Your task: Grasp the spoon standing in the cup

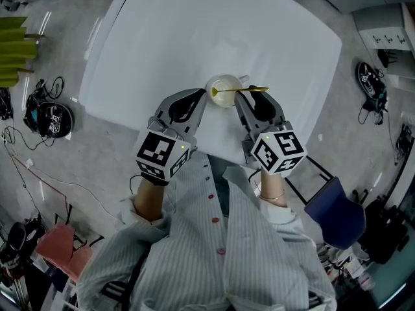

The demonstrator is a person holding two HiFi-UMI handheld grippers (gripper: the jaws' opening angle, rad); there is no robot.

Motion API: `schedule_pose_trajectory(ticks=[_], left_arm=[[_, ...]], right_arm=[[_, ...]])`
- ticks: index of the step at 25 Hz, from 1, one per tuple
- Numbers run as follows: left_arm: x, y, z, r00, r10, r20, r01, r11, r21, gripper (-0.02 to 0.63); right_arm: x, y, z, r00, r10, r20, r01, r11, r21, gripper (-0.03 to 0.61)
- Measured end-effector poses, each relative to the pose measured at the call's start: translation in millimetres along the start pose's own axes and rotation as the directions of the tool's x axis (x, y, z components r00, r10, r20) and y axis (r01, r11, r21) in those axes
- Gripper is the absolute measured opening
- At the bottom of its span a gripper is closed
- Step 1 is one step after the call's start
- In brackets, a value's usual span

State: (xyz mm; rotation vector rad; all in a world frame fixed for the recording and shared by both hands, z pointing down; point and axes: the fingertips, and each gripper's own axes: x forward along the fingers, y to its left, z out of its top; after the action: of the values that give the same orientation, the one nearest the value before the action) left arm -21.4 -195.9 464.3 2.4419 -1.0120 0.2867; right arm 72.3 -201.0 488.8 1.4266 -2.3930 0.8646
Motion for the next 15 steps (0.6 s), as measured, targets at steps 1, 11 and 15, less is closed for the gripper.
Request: schedule_pose_trajectory(ticks=[1, 11, 15], left_arm=[[0.0, -0.5, 0.0, 1.0, 0.001, 0.0, -0.001, 1.0, 0.0, 0.008], [-1.3, 2.7, -1.2, 1.0, 0.01, 0.0, -0.01, 1.0, -0.003, 0.008], [-1.0, 0.4, 1.5, 1.0, 0.007, 0.001, -0.007, 1.0, -0.002, 0.008]], right_arm=[[0.1, -0.4, 0.6, 1.0, 0.0, -0.002, 0.0, 1.0, -0.005, 0.156], [0.8, -0.9, 3.9, 1.0, -0.011, -0.007, 0.01, 0.999, -0.036, 0.093], [-2.2, -0.6, 6.9, 1.0, -0.014, -0.003, 0.014, 0.999, -0.042, 0.059]])
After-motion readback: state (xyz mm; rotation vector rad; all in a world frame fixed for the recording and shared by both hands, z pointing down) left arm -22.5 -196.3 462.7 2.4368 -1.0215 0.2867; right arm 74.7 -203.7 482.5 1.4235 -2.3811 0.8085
